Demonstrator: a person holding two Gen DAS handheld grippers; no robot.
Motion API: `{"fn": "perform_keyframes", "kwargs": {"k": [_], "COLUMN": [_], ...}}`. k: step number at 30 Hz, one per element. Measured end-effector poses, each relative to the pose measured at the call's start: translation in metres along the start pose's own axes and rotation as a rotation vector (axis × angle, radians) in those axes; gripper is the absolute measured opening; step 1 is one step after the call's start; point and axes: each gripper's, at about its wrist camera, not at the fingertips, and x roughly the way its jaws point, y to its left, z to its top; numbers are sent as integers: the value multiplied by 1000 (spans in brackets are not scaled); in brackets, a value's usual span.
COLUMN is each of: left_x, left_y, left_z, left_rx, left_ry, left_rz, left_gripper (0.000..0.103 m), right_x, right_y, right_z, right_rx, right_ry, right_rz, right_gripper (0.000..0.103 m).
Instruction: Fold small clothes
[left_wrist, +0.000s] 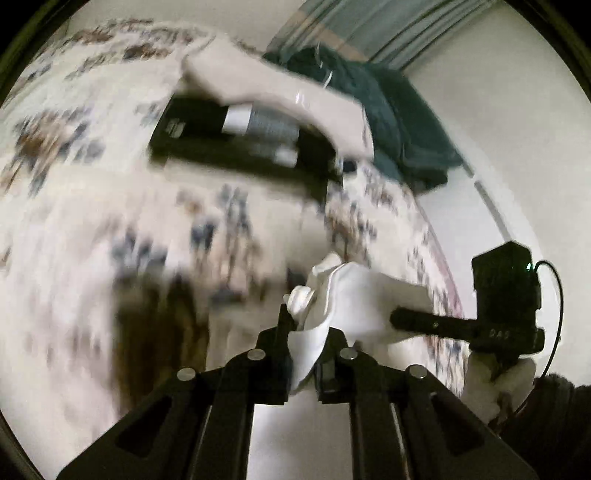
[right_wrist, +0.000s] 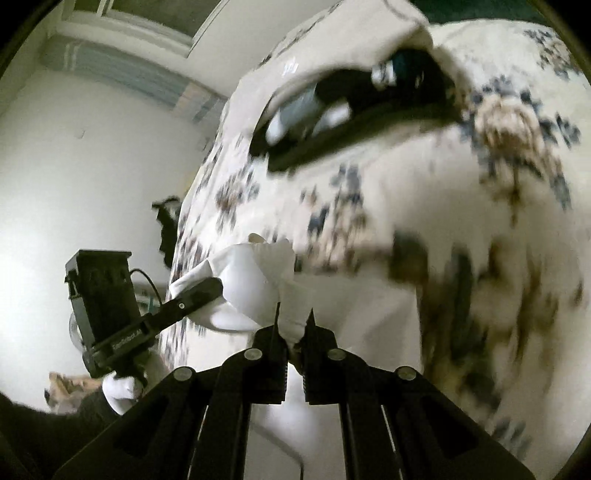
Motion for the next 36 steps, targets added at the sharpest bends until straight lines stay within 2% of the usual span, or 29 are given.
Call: {"fn": "perform_keyframes", "kwargs": {"k": [1,2,3,4,5,7,8,10,12,14,16,18,21,23,24,25,26,29,32,33,34,35,36], "left_x": [-1,-8,-11,-16,-20,-24,-28,-32,-35,-26,-7,14,53,72,81,90,91,88,84,79,72,66,62], "left_y": [-1,-2,-2,0,5,12,20,30,36,40,40,42,50,54,55,56,56,59,63,66,71,75,81], "left_z": [-14,-38,-56,-80,-98,-120,-132,-133,-128,-108,-79,-58,-22,-10,-5,-1,1,1,0,-1,-2,-3,-6], "left_rx": [-7,-21,-32,-48,-70,-115,-149,-191,-211,-213,-195,-181,-214,-223,-221,-217,-214,-223,-239,-249,-261,-270,-284], "left_ry": [30,80,113,149,173,212,231,222,196,158,123,123,127,128,134,144,147,129,156,162,152,134,114], "left_rz": [13,49,69,86,90,110,118,134,145,140,150,156,115,107,114,124,110,83,49,40,31,11,-18], "left_gripper": [12,21,35,42,50,51,51,51,51,51,51,51,51,49,42,26,2,2,5,9,15,37,66], "right_x": [2,8,13,18,38,43,48,34,25,28,33,43,51,55,62,78,80,70,80,82,82,85,81], "right_y": [7,22,24,25,45,38,35,17,8,4,4,2,-21,-41,-50,-52,-55,-59,-59,-56,-54,-54,-55], "right_z": [-23,-65,-83,-108,-147,-178,-188,-203,-203,-194,-181,-164,-142,-131,-126,-117,-113,-105,-99,-95,-93,-91,-92], "right_rx": [-3,0,4,6,12,35,56,107,165,210,231,281,480,605,660,687,701,697,665,633,609,587,560], "right_ry": [29,70,114,171,226,331,362,364,317,253,199,147,28,-33,-49,-56,-64,-119,-81,-53,-28,-11,-8], "right_rz": [-8,-16,-34,-61,-84,-154,-173,-198,-219,-217,-210,-217,-127,-68,-45,-27,-22,-95,-102,-99,-91,-99,-105], "right_gripper": [6,7,8,13,26,37,37,37,37,37,37,37,37,37,38,33,5,1,2,5,18,49,64]}}
